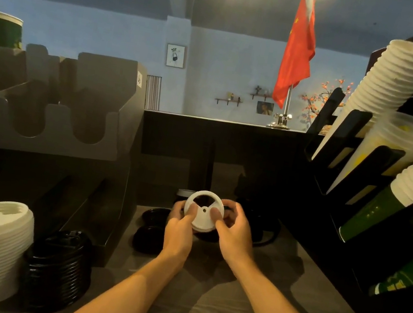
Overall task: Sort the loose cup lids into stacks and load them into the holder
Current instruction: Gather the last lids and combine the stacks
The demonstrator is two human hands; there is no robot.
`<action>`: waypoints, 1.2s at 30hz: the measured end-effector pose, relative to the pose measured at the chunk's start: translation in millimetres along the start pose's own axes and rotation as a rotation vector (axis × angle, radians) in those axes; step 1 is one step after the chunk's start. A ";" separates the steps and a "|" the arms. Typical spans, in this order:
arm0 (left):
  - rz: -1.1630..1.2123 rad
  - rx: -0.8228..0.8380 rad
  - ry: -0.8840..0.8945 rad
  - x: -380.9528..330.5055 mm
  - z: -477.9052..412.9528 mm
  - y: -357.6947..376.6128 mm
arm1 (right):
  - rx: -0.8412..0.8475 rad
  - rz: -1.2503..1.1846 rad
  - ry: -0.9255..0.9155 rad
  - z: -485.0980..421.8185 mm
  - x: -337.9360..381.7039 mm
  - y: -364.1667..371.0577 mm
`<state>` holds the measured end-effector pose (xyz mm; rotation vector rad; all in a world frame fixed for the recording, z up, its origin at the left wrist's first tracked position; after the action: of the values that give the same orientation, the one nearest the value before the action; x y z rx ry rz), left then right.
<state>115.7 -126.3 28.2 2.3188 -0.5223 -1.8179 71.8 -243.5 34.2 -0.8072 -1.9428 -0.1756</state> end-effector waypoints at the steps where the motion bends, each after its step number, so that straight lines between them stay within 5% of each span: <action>1: 0.000 -0.038 0.007 -2.5 -2.1 -0.8 | 0.027 0.022 -0.008 -2.2 1.6 3.3; 11: -0.152 -0.303 0.095 -12.5 -49.3 -17.5 | 0.137 0.704 -0.168 -71.1 11.8 46.5; 21: 0.066 -0.433 -0.277 17.1 -82.2 -33.0 | 0.513 1.117 -0.158 -147.6 -17.4 114.1; 31: 0.048 -0.439 -0.270 21.7 -88.1 -33.5 | 0.774 1.191 -0.060 -170.8 -44.8 140.1; 36: 0.022 -0.426 -0.277 19.7 -87.6 -32.8 | 0.724 1.299 -0.124 -164.9 -48.1 137.5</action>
<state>209.9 -111.3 21.8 1.7927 -0.1647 -2.0157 291.2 -233.3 47.8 -1.3708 -1.0864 1.2759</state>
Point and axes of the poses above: each hand's wrist, its own z-axis away from the middle knuckle, its own y-axis out of the palm, x = y × z, the point moved 3 cm from there along -z, towards the middle knuckle, and after that the axes turned 7 degrees about z, right-handed, at the moved point
